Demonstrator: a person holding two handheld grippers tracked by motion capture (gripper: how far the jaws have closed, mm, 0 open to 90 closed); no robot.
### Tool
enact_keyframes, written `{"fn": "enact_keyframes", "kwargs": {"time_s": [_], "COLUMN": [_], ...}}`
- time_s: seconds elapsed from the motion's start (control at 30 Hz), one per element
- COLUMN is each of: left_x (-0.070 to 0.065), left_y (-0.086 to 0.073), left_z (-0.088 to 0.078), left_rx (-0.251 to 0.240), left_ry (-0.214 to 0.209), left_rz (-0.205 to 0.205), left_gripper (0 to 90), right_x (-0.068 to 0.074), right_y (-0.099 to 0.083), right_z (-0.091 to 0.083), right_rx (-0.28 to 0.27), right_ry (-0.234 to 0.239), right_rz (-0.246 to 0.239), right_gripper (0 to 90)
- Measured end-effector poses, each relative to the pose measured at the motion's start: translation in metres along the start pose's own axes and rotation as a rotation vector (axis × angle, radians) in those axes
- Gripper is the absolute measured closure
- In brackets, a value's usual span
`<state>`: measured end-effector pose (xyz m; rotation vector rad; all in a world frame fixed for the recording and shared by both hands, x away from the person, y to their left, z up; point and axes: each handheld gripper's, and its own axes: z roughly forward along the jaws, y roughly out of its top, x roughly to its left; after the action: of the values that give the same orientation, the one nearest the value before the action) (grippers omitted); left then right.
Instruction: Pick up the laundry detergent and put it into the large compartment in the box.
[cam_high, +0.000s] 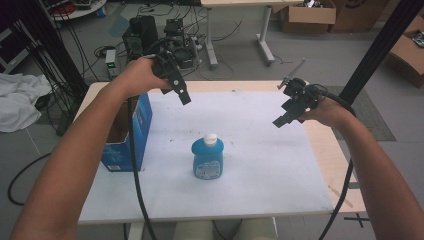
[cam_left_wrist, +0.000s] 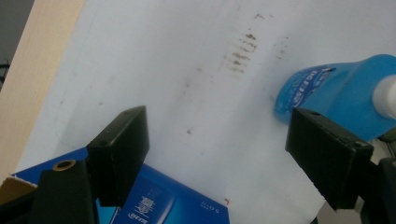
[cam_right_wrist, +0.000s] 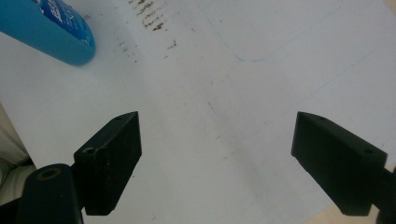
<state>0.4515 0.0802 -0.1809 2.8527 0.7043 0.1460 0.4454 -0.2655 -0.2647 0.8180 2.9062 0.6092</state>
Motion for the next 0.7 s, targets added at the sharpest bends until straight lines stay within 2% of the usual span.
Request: {"fn": "enact_keyframes", "kwargs": {"time_s": [0.3,0.37,0.53,0.7], "left_x": [-0.020,-0.025,-0.040,-0.054], "left_y": [0.001,0.001,0.003,0.005], "left_z": [-0.009,-0.010,-0.014,-0.012], "left_rx": [-0.028,-0.032,-0.048,-0.042], "left_ry": [0.006,-0.003,-0.015,-0.031], "left_rz": [0.085,0.093,0.144,0.190], "left_gripper": [22.1,21.9,21.9,21.6], "right_x": [0.002,0.002,0.003,0.004], "right_y": [-0.002,-0.002,-0.003,-0.005], "right_z": [-0.003,-0.003,-0.003,-0.004], "right_rx": [-0.007,-0.004,-0.006,-0.007], "right_ry": [0.006,0.006,0.008,0.005], "right_rz": [0.003,-0.002,-0.003,-0.005], "right_gripper": [16.0,16.0,16.0,16.0]}}
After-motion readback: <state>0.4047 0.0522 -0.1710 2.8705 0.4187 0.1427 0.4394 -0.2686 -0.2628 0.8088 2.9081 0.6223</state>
